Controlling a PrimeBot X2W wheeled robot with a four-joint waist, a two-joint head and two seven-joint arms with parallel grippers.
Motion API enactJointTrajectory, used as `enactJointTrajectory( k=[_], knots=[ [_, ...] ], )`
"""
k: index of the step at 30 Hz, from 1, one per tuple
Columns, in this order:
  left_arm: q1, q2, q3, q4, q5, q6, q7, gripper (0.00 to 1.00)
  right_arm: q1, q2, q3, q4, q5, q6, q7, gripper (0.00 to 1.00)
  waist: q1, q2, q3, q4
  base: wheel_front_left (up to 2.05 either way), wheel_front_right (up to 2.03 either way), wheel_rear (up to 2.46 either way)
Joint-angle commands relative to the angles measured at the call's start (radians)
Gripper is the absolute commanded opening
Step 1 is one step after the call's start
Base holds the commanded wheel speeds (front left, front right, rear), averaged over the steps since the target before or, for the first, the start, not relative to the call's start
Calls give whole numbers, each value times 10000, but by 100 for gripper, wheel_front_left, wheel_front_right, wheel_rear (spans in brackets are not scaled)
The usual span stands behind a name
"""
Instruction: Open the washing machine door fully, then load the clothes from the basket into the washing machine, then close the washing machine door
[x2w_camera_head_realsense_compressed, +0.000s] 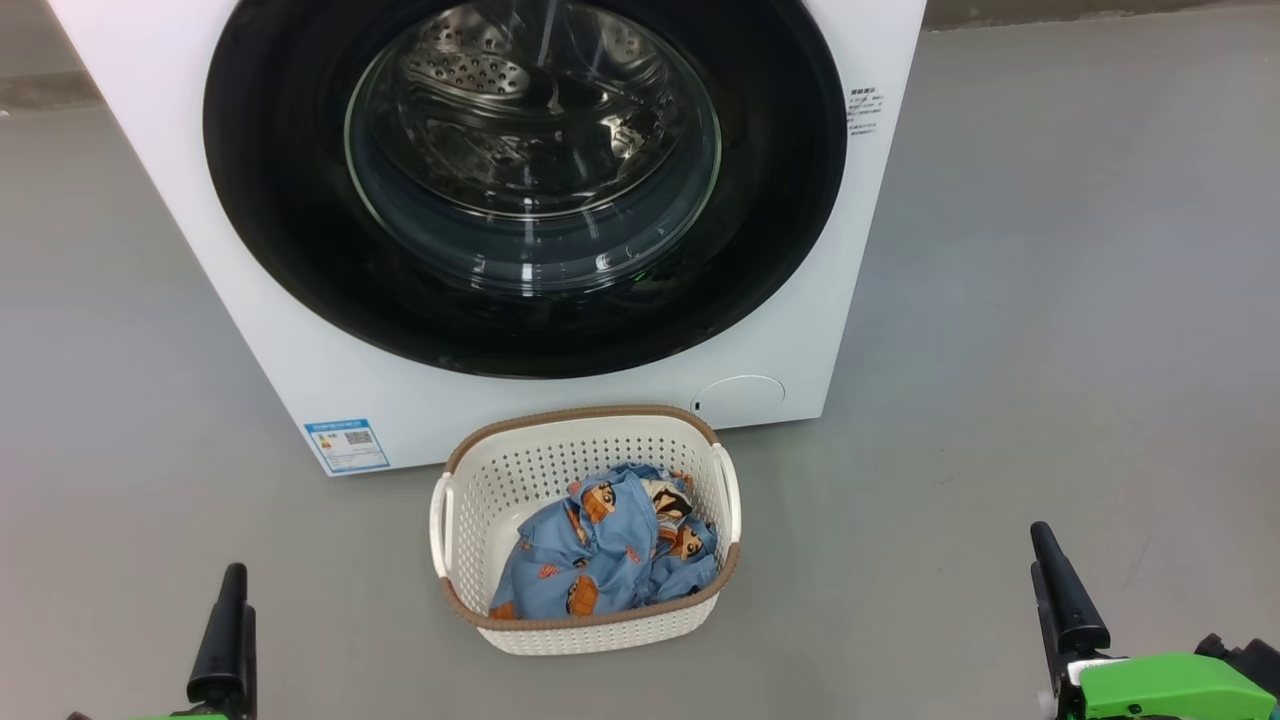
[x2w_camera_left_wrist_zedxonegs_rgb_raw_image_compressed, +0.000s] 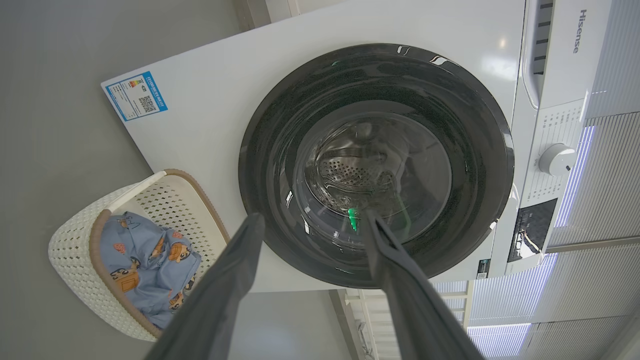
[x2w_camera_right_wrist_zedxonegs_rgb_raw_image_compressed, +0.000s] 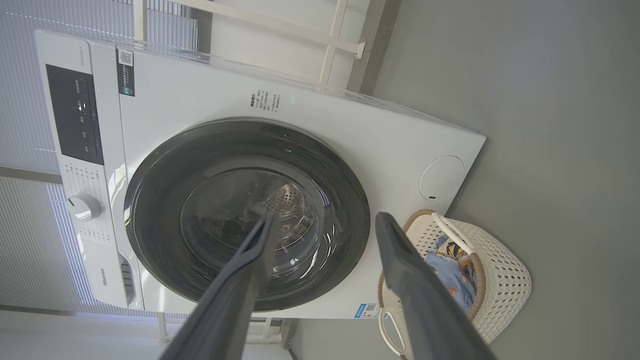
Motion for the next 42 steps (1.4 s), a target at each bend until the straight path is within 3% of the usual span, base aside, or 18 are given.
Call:
enactJointTrajectory(
  k=[1,42],
  knots=[
    [-381,308,73,-358,226,-11,-109,100,-491,-77,84,-324,-333,-3,-107,100,-2,-1,8,4,0,0,0],
    [-284,1557,-625,-818,5253,-24,-1327,100,-723,-132,582,-823,-6245,-7,-1305,100,-2,-1,130,52,0,0,0]
  ],
)
